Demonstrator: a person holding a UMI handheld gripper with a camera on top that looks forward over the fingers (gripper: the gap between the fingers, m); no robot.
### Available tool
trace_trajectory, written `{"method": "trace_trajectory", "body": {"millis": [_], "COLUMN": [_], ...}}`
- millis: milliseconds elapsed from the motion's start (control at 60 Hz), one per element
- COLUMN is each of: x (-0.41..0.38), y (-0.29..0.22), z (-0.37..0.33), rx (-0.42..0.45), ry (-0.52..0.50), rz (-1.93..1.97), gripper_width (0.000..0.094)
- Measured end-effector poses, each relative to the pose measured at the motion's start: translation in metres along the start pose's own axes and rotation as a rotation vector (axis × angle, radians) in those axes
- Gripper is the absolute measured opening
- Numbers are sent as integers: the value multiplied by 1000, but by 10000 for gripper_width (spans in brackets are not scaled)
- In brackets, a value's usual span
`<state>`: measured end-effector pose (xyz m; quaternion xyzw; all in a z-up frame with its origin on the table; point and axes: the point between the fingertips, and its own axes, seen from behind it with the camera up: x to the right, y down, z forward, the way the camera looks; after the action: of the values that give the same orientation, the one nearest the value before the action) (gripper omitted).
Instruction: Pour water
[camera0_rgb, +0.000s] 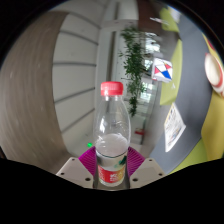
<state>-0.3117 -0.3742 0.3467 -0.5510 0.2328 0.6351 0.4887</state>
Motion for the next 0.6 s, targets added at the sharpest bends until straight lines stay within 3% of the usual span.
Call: {"method": "trace_trajectory", "body": {"millis": [100, 300, 600], "x": [23, 77, 110], "y": [-48, -92, -105], "z": [-17, -38, -62], "rx": [53, 145, 187], "ry": [-78, -120, -117], "rz": [246, 629, 749], "gripper_width": [353, 358, 356]}}
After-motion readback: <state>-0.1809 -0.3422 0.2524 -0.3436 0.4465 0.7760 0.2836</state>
